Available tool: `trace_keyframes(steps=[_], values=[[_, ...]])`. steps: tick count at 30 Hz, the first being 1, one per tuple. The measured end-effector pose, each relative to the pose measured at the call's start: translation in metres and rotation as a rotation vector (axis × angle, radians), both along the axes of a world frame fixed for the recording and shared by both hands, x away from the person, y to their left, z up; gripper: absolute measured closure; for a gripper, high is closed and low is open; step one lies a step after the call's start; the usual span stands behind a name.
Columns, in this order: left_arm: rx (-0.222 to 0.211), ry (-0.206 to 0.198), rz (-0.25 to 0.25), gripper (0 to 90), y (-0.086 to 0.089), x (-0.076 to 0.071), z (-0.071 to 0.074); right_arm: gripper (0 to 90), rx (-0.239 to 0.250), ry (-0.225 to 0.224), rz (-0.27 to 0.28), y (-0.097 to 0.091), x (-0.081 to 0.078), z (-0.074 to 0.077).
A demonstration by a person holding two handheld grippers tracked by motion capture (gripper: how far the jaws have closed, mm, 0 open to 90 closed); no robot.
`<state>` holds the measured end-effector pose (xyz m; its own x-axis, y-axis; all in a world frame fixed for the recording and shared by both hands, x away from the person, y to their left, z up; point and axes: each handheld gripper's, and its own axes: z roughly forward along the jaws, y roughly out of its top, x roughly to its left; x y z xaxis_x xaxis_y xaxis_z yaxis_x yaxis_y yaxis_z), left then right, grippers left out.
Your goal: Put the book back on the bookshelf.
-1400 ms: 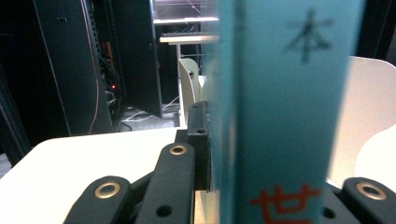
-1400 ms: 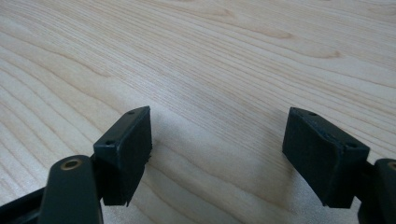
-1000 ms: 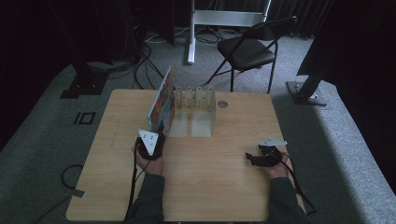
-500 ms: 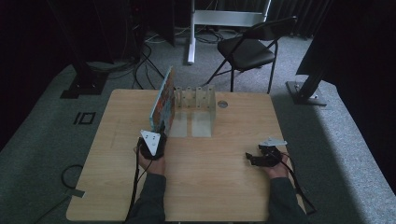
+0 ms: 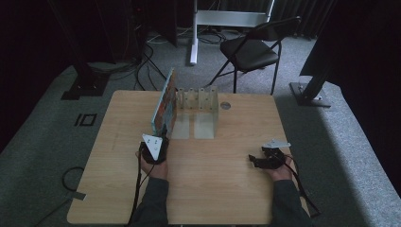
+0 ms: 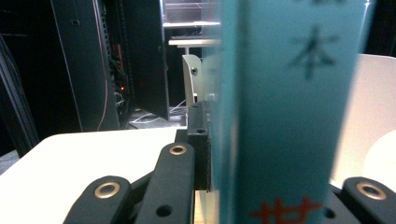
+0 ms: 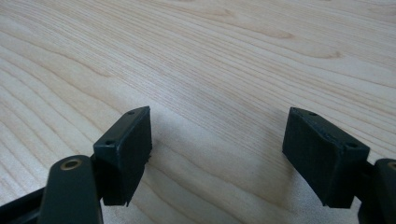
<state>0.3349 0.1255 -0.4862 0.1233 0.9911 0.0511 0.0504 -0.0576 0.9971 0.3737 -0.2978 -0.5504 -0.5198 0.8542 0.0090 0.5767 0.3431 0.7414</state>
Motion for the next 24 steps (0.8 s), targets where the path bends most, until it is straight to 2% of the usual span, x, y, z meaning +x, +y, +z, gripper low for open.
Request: trace_keyframes(steps=[24], values=[[-0.027, 0.011, -0.006, 80.5, 0.0059, -0.004, -0.0088, 23.7, -0.001, -0.001, 0.001, 0.0, 0.0, 0.0]])
